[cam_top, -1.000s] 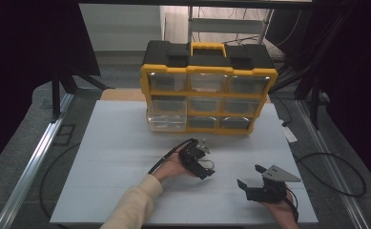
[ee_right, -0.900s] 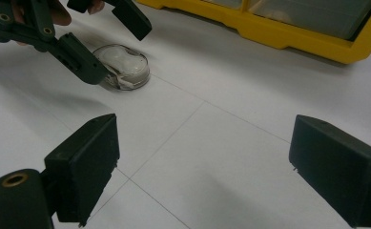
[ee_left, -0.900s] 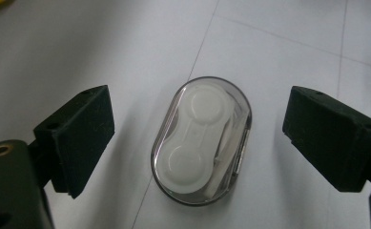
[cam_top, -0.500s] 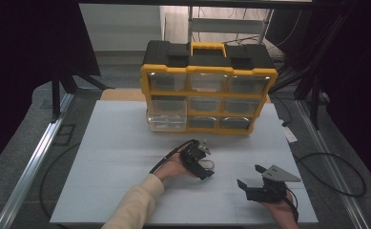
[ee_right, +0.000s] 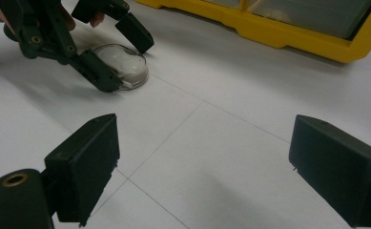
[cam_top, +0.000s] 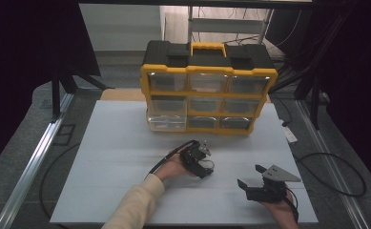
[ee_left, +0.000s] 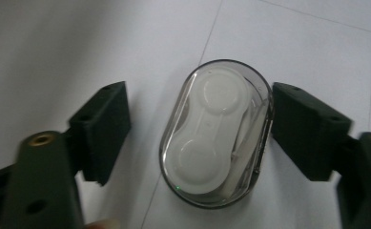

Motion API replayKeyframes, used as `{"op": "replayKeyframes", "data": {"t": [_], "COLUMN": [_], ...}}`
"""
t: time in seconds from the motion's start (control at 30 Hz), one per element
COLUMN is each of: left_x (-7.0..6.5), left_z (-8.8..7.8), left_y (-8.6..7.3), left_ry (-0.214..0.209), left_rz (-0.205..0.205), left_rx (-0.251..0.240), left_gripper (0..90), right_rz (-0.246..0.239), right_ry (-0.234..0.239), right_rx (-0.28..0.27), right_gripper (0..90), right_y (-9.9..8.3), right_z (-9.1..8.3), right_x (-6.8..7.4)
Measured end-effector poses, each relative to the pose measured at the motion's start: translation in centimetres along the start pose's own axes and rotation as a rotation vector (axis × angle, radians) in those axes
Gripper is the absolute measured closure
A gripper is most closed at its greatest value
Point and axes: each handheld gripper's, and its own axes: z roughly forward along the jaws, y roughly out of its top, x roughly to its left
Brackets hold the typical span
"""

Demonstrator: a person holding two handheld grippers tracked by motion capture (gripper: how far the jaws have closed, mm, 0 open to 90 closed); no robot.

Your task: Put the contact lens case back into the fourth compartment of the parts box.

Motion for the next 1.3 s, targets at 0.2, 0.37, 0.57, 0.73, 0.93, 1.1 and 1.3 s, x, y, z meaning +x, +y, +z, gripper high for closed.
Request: {"op": "replayKeyframes", "data": {"t": [0.2, 0.37, 0.57, 0.73, 0.93, 1.1, 1.3], "left_x": [-0.3, -0.6, -0.7, -0.8, -0.9, -1.0, -1.3], "left_z": [-0.2, -0.3, -0.7, -1.4, -2.3, -2.9, -3.6], "left_y": [0.0, 0.0, 0.1, 0.1, -0.1, -0.3, -0.5], "left_ry": [-0.017, -0.005, 0.006, 0.014, 0.023, 0.027, 0.031], "left_rz": [0.042, 0.075, 0.069, 0.062, 0.041, 0.026, 0.031], "left_rx": [-0.012, -0.014, -0.035, -0.052, -0.071, -0.085, -0.097], "left_gripper": [43.6, 47.1, 47.7, 47.9, 47.9, 48.0, 48.0], "right_rz": [-0.001, -0.002, 0.0, -0.002, -0.004, -0.003, -0.003], "right_ry": [0.0, 0.0, -0.001, -0.001, -0.001, -0.003, -0.004], "right_rx": [0.002, 0.0, 0.0, 0.0, 0.002, 0.002, 0.0], "right_gripper": [10.5, 10.5, 10.5, 10.5, 10.5, 10.5, 10.5], "right_y": [0.0, 0.0, 0.0, 0.0, 0.0, 0.0, 0.0], "right_z": [0.0, 0.0, 0.0, 0.0, 0.0, 0.0, 0.0], "right_x": [0.0, 0.0, 0.0, 0.0, 0.0, 0.0, 0.0]}}
